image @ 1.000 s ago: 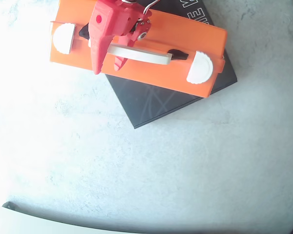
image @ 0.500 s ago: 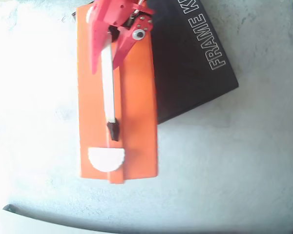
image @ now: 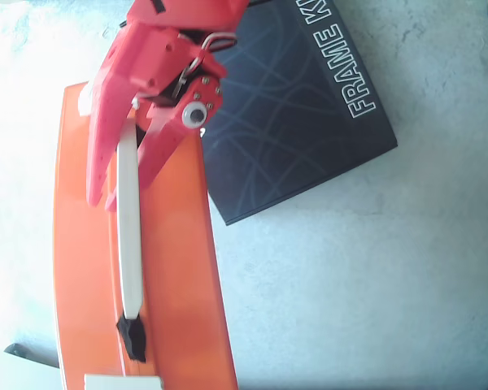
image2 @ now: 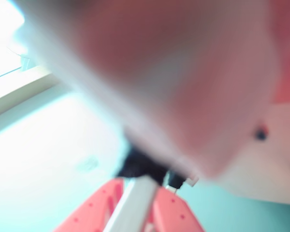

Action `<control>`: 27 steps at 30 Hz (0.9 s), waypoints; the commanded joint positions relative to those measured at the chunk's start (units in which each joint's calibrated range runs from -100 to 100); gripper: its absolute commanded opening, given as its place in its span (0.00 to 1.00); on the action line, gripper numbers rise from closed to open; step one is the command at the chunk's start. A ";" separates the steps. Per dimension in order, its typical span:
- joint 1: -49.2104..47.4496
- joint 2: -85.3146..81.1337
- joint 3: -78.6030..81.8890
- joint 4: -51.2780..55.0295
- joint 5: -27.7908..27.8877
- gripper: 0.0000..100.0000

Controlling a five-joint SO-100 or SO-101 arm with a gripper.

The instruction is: Grab the white handle of the orange box

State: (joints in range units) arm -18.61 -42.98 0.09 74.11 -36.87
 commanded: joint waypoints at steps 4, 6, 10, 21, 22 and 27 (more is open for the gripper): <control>3.00 -8.34 54.89 -17.34 0.28 0.01; 4.08 -12.31 62.69 -19.20 0.18 0.01; 7.88 -18.97 74.48 -20.22 0.49 0.01; 19.12 -26.23 97.16 -27.66 4.25 0.02; 19.19 -26.82 98.40 -28.25 4.20 0.02; 18.96 -27.16 98.49 -29.10 4.35 0.02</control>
State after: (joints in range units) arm 0.10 -71.94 51.49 43.12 -32.64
